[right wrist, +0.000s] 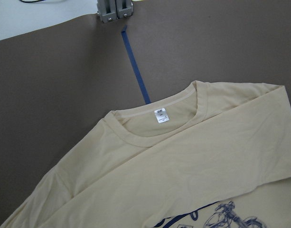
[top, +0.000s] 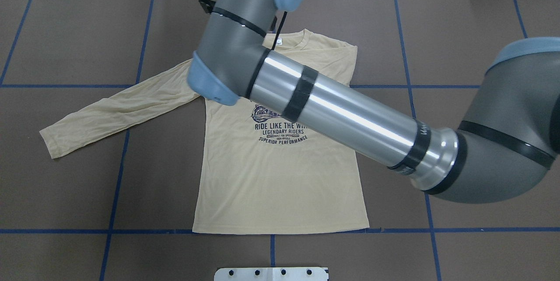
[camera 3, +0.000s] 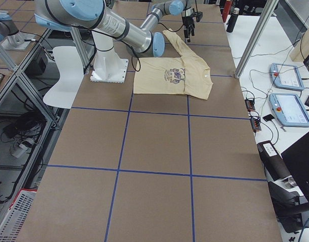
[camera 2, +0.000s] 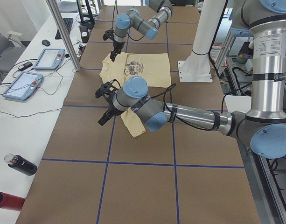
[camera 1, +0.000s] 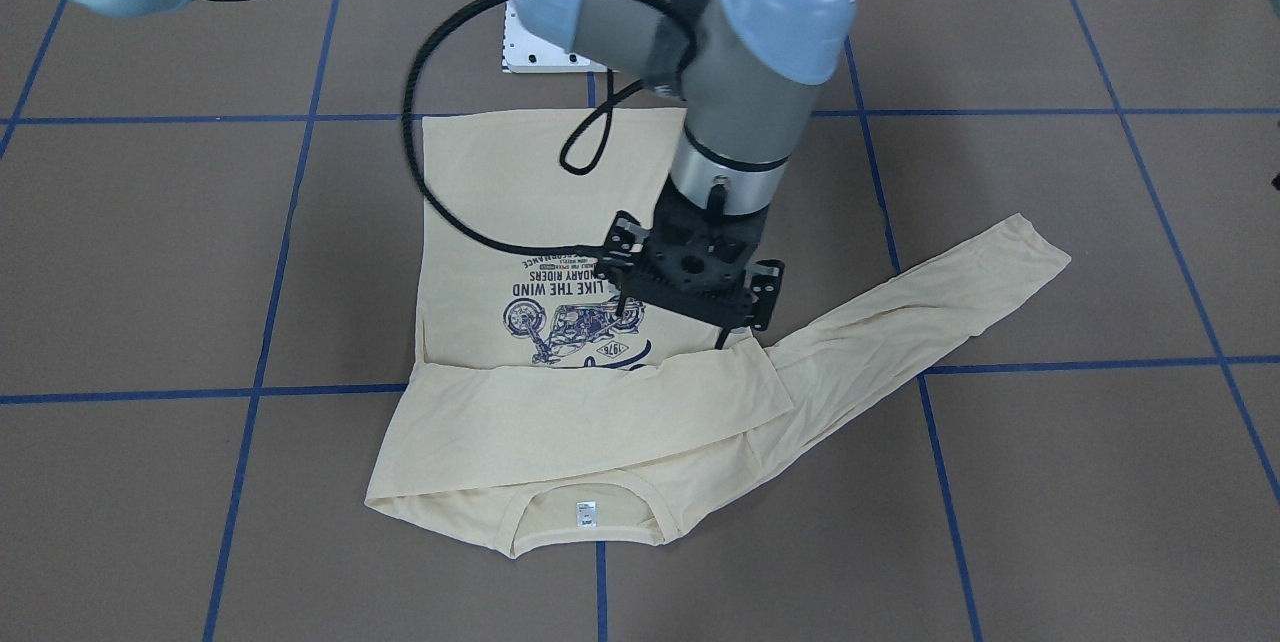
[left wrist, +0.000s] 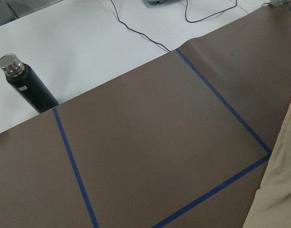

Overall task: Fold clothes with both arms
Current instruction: 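Carry the sleeve cuff with the right gripper across onto the shirt's collar area, then release the sleeve and withdraw the right gripper away from the shirt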

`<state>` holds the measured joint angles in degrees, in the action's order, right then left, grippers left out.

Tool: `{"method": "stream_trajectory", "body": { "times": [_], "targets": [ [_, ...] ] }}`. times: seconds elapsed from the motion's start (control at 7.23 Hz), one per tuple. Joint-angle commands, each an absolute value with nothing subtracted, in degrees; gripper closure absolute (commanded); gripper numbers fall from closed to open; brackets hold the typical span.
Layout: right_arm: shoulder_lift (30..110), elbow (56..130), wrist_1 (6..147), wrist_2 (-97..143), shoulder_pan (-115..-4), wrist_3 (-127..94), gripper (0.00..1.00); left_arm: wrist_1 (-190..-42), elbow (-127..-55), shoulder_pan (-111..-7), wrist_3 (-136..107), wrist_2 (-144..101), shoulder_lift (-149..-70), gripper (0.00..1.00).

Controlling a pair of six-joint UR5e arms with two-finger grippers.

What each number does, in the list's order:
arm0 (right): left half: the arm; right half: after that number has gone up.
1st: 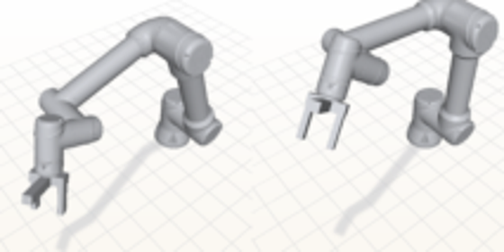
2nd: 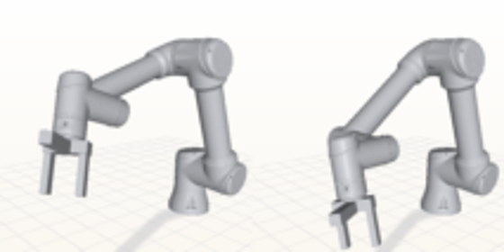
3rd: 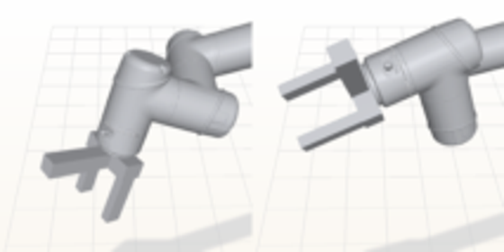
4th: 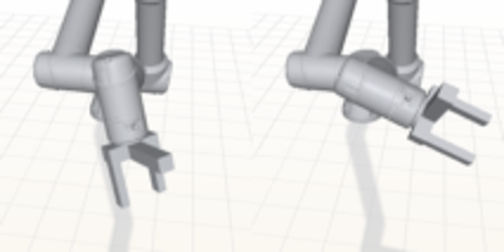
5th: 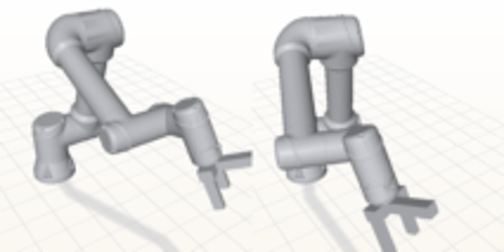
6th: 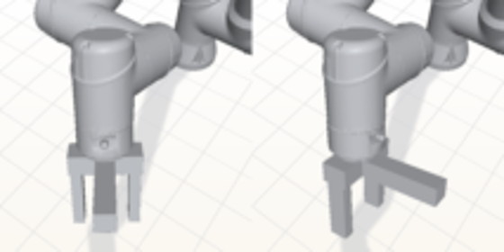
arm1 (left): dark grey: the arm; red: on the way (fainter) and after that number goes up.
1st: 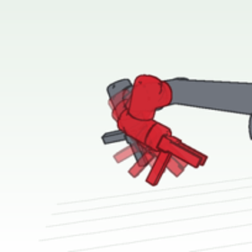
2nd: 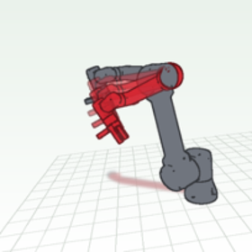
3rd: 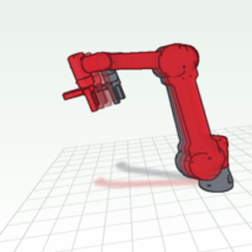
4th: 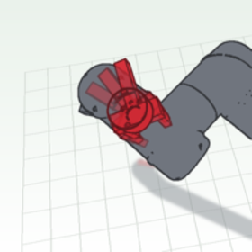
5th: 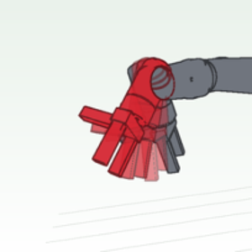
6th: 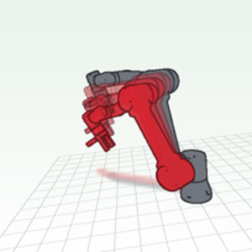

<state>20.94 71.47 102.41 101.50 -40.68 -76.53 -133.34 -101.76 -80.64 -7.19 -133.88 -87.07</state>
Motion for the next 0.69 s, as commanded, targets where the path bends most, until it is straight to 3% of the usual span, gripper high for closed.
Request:
{"method": "stream_trajectory", "body": {
  "times": [0.0, 0.28, 0.55],
  "targets": [
    [43.57, 97.44, 103.45, 105.63, -46.91, -62.3, 0.0, -134.82, -101.51, -73.85, -8.35, -132.2, -86.32, 0.0],
    [66.43, 116.12, 102.75, 110.81, -52.96, -45.26, 0.0, -141.2, -101.25, -65.96, -18.22, -121.87, -82.28, 0.0],
    [81.05, 117.6, 91.05, 116.26, -60.0, -34.83, 0.0, -150.85, -93.56, -60.31, -22.32, -116.64, -81.83, 0.0]
  ]
}}
